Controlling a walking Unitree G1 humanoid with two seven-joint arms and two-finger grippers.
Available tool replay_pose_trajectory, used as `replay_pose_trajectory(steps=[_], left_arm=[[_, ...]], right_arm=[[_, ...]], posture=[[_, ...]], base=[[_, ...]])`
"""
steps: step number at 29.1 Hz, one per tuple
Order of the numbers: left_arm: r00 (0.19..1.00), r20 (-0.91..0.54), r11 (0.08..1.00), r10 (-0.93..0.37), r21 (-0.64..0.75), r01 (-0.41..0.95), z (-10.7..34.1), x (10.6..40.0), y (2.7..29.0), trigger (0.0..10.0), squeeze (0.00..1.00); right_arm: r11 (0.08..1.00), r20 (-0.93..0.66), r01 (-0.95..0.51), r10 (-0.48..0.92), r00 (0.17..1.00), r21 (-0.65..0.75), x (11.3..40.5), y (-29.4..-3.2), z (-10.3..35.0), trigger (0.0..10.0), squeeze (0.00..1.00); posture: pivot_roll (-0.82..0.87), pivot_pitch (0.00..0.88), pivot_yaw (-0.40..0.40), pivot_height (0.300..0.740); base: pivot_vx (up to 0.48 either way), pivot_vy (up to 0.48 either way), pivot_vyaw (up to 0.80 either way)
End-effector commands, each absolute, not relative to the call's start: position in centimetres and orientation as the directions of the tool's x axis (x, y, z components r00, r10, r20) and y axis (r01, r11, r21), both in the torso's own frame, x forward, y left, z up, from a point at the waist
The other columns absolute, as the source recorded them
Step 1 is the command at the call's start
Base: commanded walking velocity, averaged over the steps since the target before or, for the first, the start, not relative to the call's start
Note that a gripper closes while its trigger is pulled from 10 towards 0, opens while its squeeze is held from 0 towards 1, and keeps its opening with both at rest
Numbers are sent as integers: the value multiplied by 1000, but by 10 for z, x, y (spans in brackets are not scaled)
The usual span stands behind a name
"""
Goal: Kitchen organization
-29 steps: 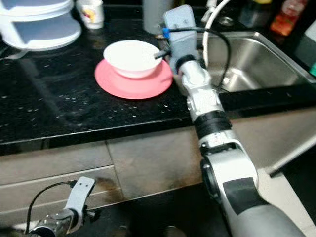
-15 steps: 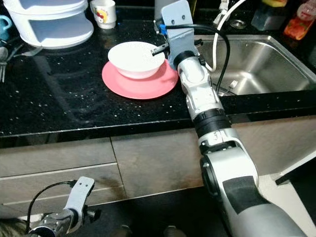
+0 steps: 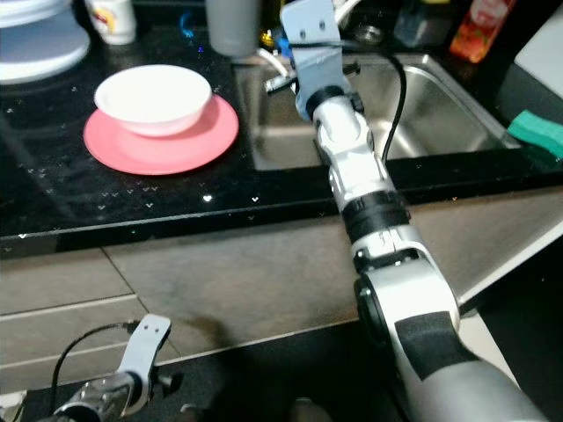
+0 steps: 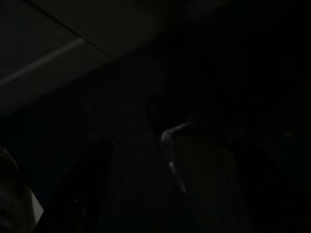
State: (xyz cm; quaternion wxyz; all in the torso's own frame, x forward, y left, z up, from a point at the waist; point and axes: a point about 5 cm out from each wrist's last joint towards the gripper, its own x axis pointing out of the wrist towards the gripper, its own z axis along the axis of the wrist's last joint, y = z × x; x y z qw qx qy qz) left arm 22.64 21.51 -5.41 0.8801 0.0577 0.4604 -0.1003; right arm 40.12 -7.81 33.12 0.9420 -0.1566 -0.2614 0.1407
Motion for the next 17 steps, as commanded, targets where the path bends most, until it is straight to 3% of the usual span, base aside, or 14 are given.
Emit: replay_pose_trajectory(steps=[1, 15, 16, 17], left_arm=[[535, -836, 977, -123, -6, 215, -59, 219, 214, 10000, 0], [538, -834, 978, -122, -8, 210, -60, 219, 212, 10000, 0], [538, -834, 978, -122, -8, 210, -60, 219, 212, 10000, 0], [538, -834, 978, -122, -8, 210, -60, 219, 212, 10000, 0]], right_arm=[[903, 439, -179, 354, 826, -392, 402, -79, 329, 10000, 0], [833, 354, -287, 478, 804, -472, 405, -48, 317, 10000, 0], [830, 350, -282, 477, 806, -481, 405, -46, 316, 10000, 612], [830, 350, -282, 477, 806, -481, 405, -46, 316, 10000, 612]], posture=[[20, 164, -82, 740], [35, 187, -108, 740], [36, 188, -109, 740], [36, 188, -109, 740]], base=[[0, 0, 0], [0, 0, 0], [0, 0, 0], [0, 0, 0]])
